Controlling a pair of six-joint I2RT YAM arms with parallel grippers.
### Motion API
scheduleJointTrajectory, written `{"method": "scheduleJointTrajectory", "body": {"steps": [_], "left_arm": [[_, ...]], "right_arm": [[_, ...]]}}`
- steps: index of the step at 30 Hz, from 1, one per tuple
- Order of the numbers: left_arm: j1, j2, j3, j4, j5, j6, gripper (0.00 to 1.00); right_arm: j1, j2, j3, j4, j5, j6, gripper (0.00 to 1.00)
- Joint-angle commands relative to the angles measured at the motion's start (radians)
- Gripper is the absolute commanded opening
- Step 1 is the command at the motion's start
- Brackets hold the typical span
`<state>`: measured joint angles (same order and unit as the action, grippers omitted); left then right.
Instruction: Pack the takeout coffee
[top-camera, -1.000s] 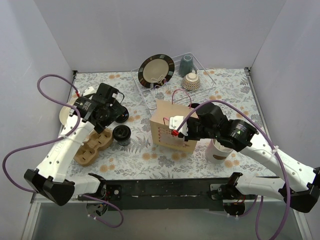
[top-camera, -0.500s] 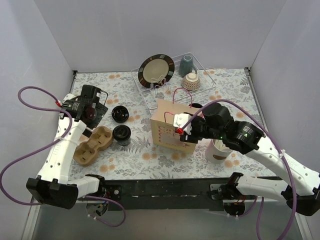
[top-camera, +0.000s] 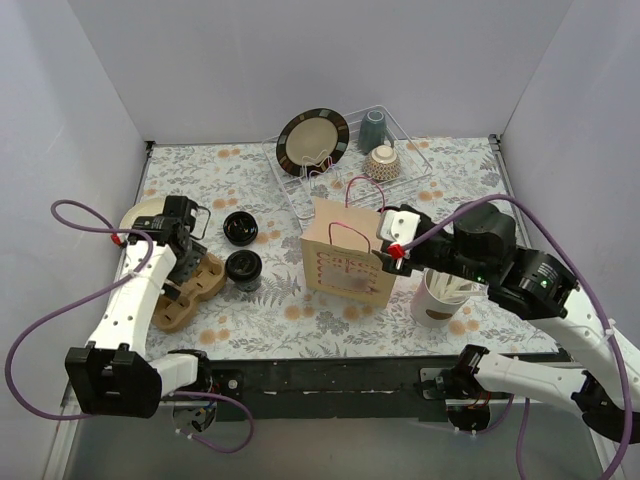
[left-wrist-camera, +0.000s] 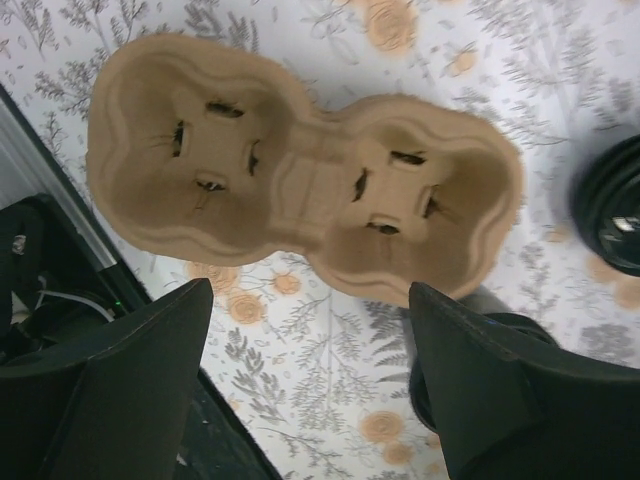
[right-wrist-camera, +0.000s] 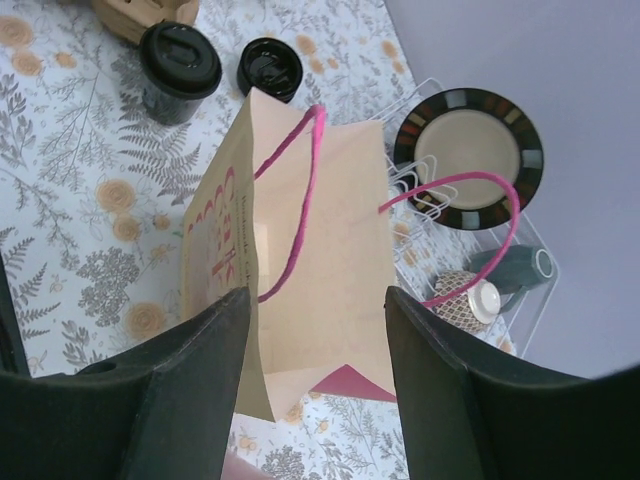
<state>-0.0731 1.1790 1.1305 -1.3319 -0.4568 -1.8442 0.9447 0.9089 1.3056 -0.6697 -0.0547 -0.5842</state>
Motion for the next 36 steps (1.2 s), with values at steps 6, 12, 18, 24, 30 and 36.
{"method": "scheduleJointTrajectory", "body": {"steps": [6, 12, 18, 24, 30, 36], "left_arm": [[0.021, 0.031, -0.114, 0.06, 0.003, 0.044, 0.76], [0.047, 0.093, -0.061, 0.068, 0.012, -0.041, 0.7], [0.062, 0.125, -0.061, 0.151, -0.011, 0.051, 0.7], [0.062, 0.108, -0.112, 0.203, -0.005, 0.138, 0.71], [0.062, 0.099, -0.176, 0.217, -0.014, 0.135, 0.66], [0.062, 0.085, -0.199, 0.215, -0.043, 0.122, 0.65]], "right_arm": [[0.005, -0.044, 0.109, 0.068, 0.049, 0.024, 0.65], [0.005, -0.05, 0.089, 0.073, 0.032, 0.018, 0.65], [0.005, -0.039, 0.101, 0.076, 0.036, -0.003, 0.65], [0.005, -0.033, 0.107, 0.074, 0.041, -0.017, 0.66], [0.005, -0.034, 0.104, 0.076, 0.042, -0.019, 0.66], [0.003, -0.042, 0.098, 0.059, 0.046, -0.023, 0.66]]}}
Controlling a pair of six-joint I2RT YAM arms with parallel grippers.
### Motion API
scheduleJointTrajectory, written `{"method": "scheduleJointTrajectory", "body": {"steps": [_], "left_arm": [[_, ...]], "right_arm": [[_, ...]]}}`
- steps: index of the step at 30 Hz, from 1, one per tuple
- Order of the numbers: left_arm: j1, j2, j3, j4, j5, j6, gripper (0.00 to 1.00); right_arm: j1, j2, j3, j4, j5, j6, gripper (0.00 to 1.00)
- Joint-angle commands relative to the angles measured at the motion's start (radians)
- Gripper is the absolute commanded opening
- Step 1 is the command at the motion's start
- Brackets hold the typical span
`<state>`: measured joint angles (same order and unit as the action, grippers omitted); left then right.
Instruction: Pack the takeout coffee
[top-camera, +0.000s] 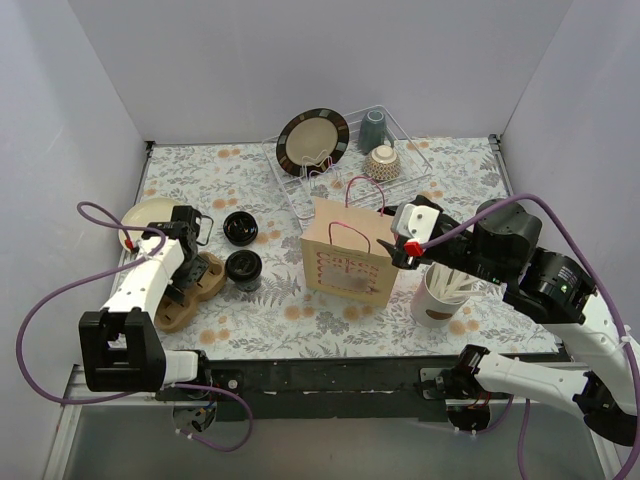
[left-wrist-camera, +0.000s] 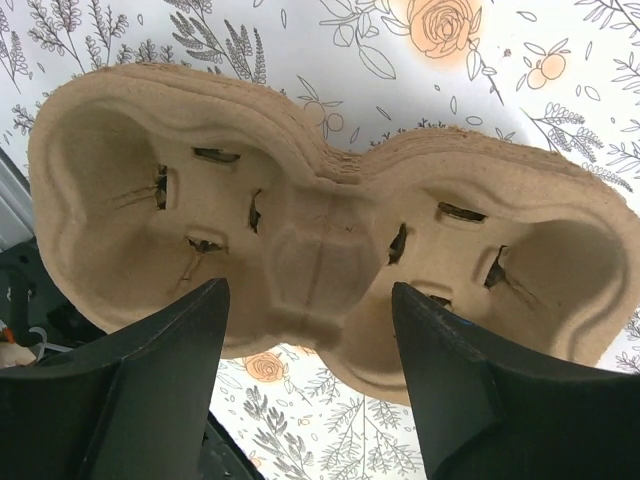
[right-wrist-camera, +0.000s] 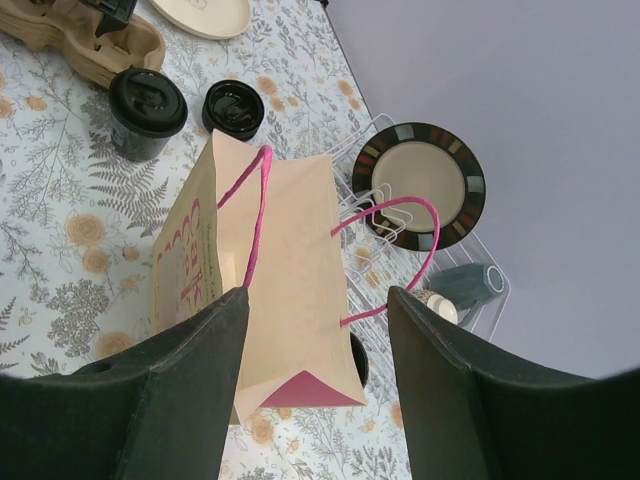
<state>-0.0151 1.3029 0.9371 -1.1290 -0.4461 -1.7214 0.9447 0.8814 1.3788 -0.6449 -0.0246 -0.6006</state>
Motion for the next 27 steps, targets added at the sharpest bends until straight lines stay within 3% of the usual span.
{"method": "scheduleJointTrajectory", "body": {"steps": [1, 18, 27], "left_arm": [[0.004, -0.036, -0.003, 0.012, -0.065, 0.0, 0.64], [0.006, -0.017, 0.04, -0.006, -0.075, -0.004, 0.47], [0.006, -0.017, 0.022, -0.002, -0.072, -0.012, 0.45]], "right_arm": [[0.005, -0.016, 0.025, 0.033, 0.015, -0.005, 0.66], [0.005, -0.021, -0.006, 0.031, 0.012, -0.025, 0.67], [0.005, -0.018, -0.009, 0.034, 0.009, -0.027, 0.67]]}}
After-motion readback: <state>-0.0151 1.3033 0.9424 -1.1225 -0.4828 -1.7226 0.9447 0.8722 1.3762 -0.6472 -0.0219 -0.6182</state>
